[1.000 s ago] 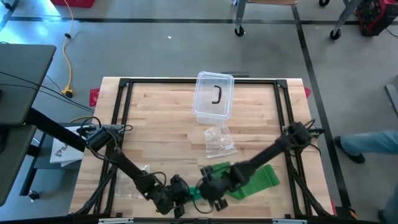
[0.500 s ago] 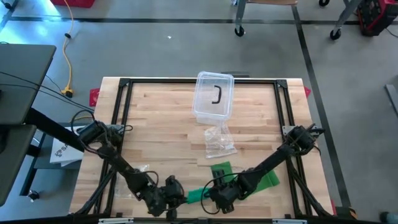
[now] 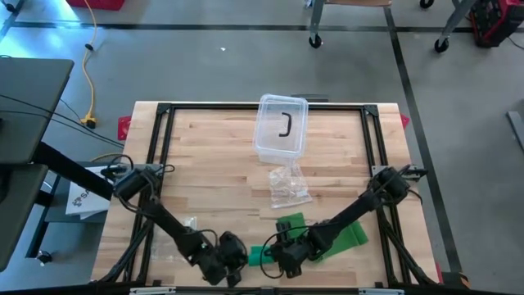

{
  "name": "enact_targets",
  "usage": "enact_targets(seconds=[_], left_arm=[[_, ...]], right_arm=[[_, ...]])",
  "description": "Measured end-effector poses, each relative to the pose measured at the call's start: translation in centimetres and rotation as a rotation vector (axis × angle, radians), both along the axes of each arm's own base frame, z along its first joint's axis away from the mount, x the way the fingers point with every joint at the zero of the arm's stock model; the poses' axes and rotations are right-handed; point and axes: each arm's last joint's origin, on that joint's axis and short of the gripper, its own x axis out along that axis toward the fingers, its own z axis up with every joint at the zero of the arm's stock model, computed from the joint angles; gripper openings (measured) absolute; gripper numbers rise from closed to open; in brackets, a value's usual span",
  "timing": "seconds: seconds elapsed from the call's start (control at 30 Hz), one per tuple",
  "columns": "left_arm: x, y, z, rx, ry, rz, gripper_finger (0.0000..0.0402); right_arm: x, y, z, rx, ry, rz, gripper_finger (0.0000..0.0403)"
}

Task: Roll bandage
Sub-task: Roll the blue bandage

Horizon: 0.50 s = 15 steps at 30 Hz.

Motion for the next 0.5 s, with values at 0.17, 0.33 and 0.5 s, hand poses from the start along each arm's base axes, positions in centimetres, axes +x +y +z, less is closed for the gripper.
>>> enact_targets(seconds=[0.17,0.33,0.5], left_arm=[[0.7,0.9,0.2,0.022,0.037,-0.064,0.0048],[0.5,1.0,0.1,0.036,0.045,-0.027,0.0048],[0.6,1.2,0.1,0.066,0.025,0.015,0.0048]], right_arm=[[-0.6,0.7,0.1,-0.078,-0.044,0.001,0.0153],[-0.9,1.5,1.0,-0.128,-0.082,0.015,0.0153],[-1.3,1.1,0.9,-0.142,-0.016,0.004,0.0153]])
